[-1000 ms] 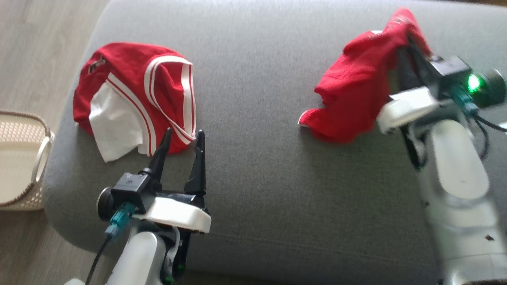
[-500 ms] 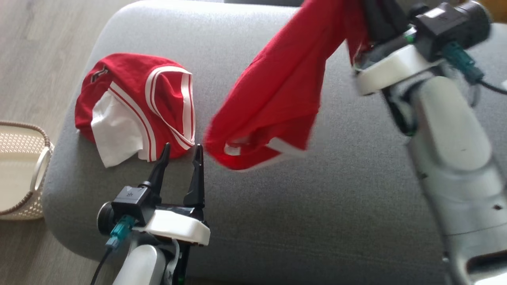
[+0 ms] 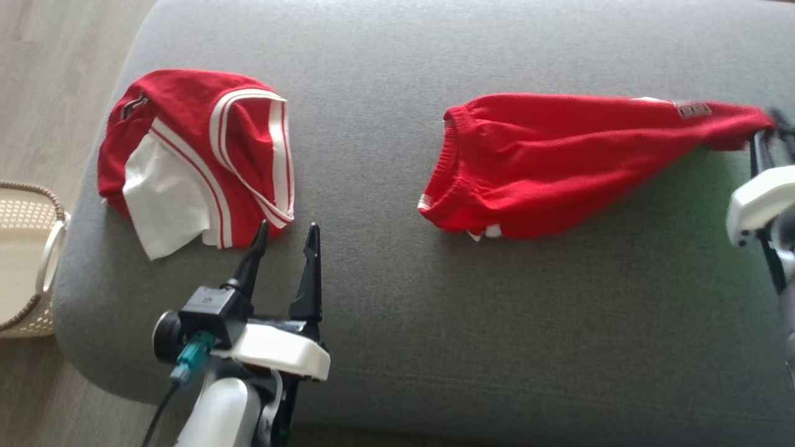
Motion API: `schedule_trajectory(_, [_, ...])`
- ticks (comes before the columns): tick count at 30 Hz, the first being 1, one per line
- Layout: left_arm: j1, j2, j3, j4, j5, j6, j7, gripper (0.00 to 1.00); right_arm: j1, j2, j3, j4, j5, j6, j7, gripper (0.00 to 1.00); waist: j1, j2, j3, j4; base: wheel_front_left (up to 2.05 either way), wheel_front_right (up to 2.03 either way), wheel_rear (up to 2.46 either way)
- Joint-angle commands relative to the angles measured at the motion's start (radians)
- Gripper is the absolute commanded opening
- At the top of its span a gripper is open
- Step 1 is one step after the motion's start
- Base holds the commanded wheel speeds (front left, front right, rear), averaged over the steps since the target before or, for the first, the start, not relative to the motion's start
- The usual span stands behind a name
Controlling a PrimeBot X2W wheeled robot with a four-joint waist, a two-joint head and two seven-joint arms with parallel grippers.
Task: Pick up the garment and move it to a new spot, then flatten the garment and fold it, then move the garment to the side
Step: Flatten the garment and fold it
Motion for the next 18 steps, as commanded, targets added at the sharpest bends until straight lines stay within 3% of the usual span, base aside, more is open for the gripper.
schedule_trajectory(1, [-0.052,0.002,0.033,-0.03,0.007,-0.006,-0.005,1.0,-0.021,-0.007,-0.023,-0.01,-0.037,0.0,-0.003,1.0,0.0,0.0,0.002,-0.012,0.0,0.0,0.0])
schedule_trajectory(9, [-0.061,0.002,0.039,-0.026,0.015,-0.009,-0.005,1.0,-0.03,0.121,-0.108,-0.047,-0.087,0.0,-0.032,1.0,0.0,0.0,-0.017,-0.066,0.0,0.0,0.0])
schedule_trajectory(12, [-0.053,0.002,0.045,-0.029,0.012,-0.005,-0.005,1.0,0.027,0.188,-0.069,-0.152,-0.034,0.0,-0.034,1.0,0.0,0.0,-0.045,-0.097,0.0,0.0,0.0])
schedule_trajectory(18, [-0.039,0.002,0.057,-0.04,0.007,0.003,-0.005,1.0,0.181,0.24,0.003,-0.325,0.067,0.0,-0.034,1.0,0.0,0.0,-0.079,-0.137,0.0,0.0,0.0])
